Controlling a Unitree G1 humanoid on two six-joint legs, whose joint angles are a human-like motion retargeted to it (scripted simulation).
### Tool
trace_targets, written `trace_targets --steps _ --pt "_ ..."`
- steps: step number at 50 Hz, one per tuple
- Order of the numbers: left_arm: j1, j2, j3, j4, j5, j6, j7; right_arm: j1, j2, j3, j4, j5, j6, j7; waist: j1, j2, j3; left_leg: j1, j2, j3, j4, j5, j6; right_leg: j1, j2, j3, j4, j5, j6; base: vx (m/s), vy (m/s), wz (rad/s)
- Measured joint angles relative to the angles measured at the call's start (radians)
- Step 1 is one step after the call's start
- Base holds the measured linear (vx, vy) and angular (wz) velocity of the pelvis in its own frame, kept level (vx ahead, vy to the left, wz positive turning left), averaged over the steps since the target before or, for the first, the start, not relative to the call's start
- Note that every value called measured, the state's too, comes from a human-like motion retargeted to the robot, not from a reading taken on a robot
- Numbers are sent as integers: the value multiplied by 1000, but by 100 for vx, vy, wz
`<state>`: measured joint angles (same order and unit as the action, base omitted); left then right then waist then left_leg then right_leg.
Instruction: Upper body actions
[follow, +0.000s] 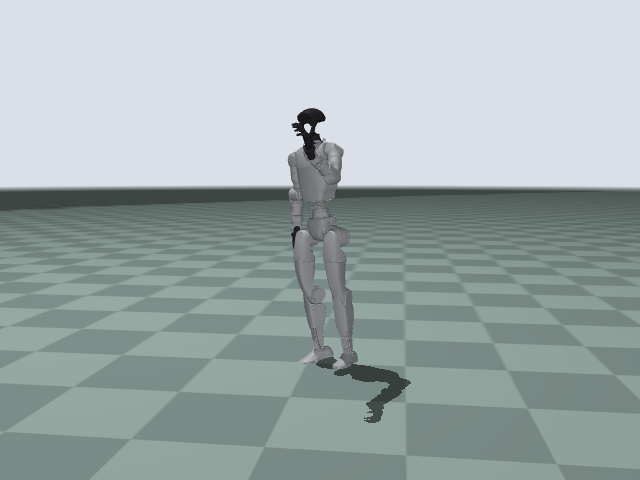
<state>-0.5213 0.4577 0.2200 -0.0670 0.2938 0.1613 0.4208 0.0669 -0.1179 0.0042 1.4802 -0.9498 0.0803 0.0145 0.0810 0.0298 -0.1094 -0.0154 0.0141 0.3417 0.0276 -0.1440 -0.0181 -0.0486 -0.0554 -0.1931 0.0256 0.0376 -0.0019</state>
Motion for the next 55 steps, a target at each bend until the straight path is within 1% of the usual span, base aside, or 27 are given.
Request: trace_targets --steps 2,4,5,7,10,13,15,16,17,18,22,23,25,28,30,32,33,35,37,38,40,42,43,46,50,53,55 --pt "-40 15 -14 106 -59 49 -38 -6 3 0 -2 0 3 10 -11 -1 -2 0 0 -7 2 0 1 5 0 -7 -1 -1 0 0 -2 9" --pt "-46 25 -18 125 -124 88 -99 -12 3 1 -7 -10 2 20 -26 -1 -1 0 1 -12 3 0 2 5 1 -12 -1 -1 1 0 0 0" --pt "-40 28 -15 112 -146 92 -123 -12 3 1 -11 -19 1 22 -32 0 -1 1 2 -13 3 -1 2 4 2 -13 -1 1 1 0 0 0" --pt "-8 24 3 51 -128 63 -113 -12 3 6 -17 -33 1 21 -40 2 -3 2 4 -7 2 -4 2 -1 5 -7 -1 4 0 2 2 -11" --pt "85 9 28 -47 -56 -38 -51 -16 -1 16 -7 -30 -5 9 -40 -2 -4 5 2 14 1 -8 3 -5 9 14 -2 4 -1 1 1 -33" --pt "212 -44 2 -86 -30 -199 32 -18 4 -2 -5 -11 -3 18 -26 -10 3 8 1 30 1 -11 2 -4 8 30 -2 3 0 -1 2 -26" --pt "309 -92 -50 -69 -39 -325 91 -16 7 -20 -9 1 -2 23 -19 -15 7 9 -1 34 1 -12 4 -5 5 35 0 2 4 0 0 0" --pt "359 -120 -77 -38 -49 -372 95 -14 7 -27 -10 6 -3 24 -15 -16 10 10 -2 36 1 -12 5 -5 3 37 1 2 6 0 0 0" --pt "409 -149 -101 -1 -57 -407 91 -12 8 -34 -12 11 -4 25 -12 -17 12 10 -2 37 1 -13 6 -4 1 39 1 2 8 -3 6 -9" --pt "456 -182 -120 47 -61 -418 69 -10 8 -38 -13 15 -5 27 -8 -18 13 10 -2 39 1 -13 6 -4 0 41 2 1 11 -3 7 -8" --pt "591 -298 -125 320 54 -357 -103 -2 2 -54 -11 39 -29 49 2 -23 24 8 -6 36 4 -13 13 2 -7 41 3 -1 20 -6 6 2" --pt "606 -312 -116 404 92 -341 -116 -2 1 -57 -11 49 -35 57 3 -24 30 8 -7 33 5 -13 15 4 -10 38 4 -2 23 -10 8 15" --pt "618 -320 -106 581 139 -327 -66 -5 0 -64 -11 74 -45 74 3 -31 45 7 -11 24 7 -11 19 9 -16 31 6 -4 27 -10 5 22" --pt "588 -341 -78 885 159 -393 89 -8 4 -75 -17 107 -63 100 -1 -50 62 2 -20 1 11 -9 25 11 -28 10 14 -8 32 -11 3 38" --pt "563 -351 -52 1095 121 -414 127 -3 5 -82 -25 117 -74 112 -1 -60 69 -2 -25 -18 14 -7 30 10 -34 -8 18 -8 35 -10 2 45" --pt "528 -355 -6 1319 59 -393 78 1 5 -83 -34 120 -84 118 -1 -70 74 -7 -29 -34 16 -5 35 9 -37 -23 22 -10 37 -11 0 39" --pt "511 -350 25 1427 27 -368 29 2 5 -81 -38 119 -88 121 -1 -74 77 -9 -30 -39 17 -5 37 9 -38 -29 25 -11 37 -14 3 30" --pt "487 -326 86 1617 -36 -274 -122 -3 5 -74 -46 112 -92 125 -8 -82 87 -11 -31 -49 20 -4 40 9 -38 -39 33 -16 38 -15 4 24" --pt "489 -299 120 1715 -91 -84 -338 -15 8 -64 -56 98 -97 135 -24 -88 102 -10 -30 -59 21 -4 44 7 -36 -48 43 -20 39 -11 2 21" --pt "499 -289 134 1734 -98 36 -457 -22 10 -60 -64 90 -100 142 -35 -90 111 -9 -28 -65 22 -4 46 6 -34 -53 50 -21 40 -9 6 21" --pt "531 -284 159 1751 -87 194 -635 -27 13 -49 -84 80 -108 155 -56 -91 130 -4 -23 -74 23 -4 51 4 -29 -62 62 -23 40 -9 5 14" --pt "560 -279 181 1762 -92 215 -721 -33 13 -36 -110 82 -117 170 -64 -89 156 7 -15 -69 21 -6 55 -1 -19 -56 82 -24 38 -14 5 -18" --pt "573 -278 188 1766 -106 201 -734 -37 13 -30 -124 86 -121 176 -62 -89 171 14 -10 -60 19 -7 56 -5 -12 -47 94 -24 36 -17 7 -42" --pt "600 -280 189 1755 -164 155 -710 -49 17 -16 -158 102 -136 185 -55 -91 207 31 6 -33 10 -8 57 -26 8 -16 135 -9 32 -17 4 -52" --pt "606 -268 188 1735 -190 133 -639 -58 18 3 -172 123 -151 183 -56 -99 219 29 22 -10 4 -4 54 -61 23 25 181 3 47 -9 -3 -31" --pt "577 -247 164 1711 -171 148 -641 -53 13 2 -171 129 -165 178 -60 -100 226 25 32 -19 4 2 51 -55 -14 -49 187 0 36 -2 -9 10" --pt "546 -237 154 1683 -152 166 -648 -47 7 -7 -169 138 -172 167 -53 -101 229 23 34 -25 5 5 49 -45 -48 -98 177 23 28 2 -10 15"
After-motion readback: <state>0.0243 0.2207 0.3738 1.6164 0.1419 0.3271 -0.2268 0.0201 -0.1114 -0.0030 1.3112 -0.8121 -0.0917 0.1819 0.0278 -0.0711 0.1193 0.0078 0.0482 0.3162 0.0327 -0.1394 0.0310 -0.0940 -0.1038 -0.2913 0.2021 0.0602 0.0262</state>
